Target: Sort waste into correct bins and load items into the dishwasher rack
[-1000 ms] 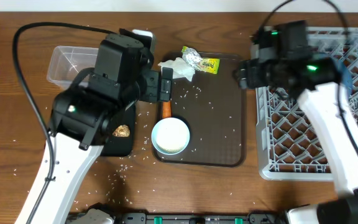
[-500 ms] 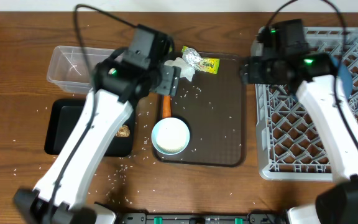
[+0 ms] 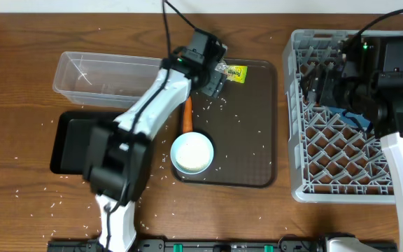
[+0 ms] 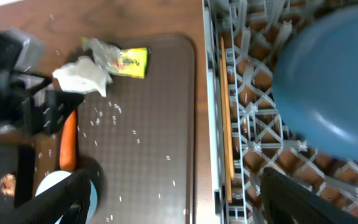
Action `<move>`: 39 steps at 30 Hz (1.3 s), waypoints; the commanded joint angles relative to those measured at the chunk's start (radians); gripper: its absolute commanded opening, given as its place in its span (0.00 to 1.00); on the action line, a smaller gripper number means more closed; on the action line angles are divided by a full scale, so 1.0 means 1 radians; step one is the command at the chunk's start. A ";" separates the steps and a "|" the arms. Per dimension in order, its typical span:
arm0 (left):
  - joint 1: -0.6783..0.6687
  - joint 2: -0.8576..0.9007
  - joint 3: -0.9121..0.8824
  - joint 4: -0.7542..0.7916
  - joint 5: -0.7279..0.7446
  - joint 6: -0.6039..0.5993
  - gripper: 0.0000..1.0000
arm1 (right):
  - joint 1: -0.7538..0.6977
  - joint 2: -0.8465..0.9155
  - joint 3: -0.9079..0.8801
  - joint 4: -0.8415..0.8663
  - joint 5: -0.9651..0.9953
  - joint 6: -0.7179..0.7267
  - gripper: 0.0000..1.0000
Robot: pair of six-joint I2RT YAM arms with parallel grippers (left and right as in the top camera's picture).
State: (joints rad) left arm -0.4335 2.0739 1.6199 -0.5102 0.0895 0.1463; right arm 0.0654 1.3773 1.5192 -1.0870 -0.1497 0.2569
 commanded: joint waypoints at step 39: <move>-0.028 -0.117 0.007 0.011 -0.048 0.033 0.31 | -0.014 0.003 0.003 -0.060 -0.005 0.012 0.77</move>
State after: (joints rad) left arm -0.4622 1.9137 1.6272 -0.5098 0.0486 0.1841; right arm 0.0654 1.3811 1.5188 -1.1442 -0.1497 0.2569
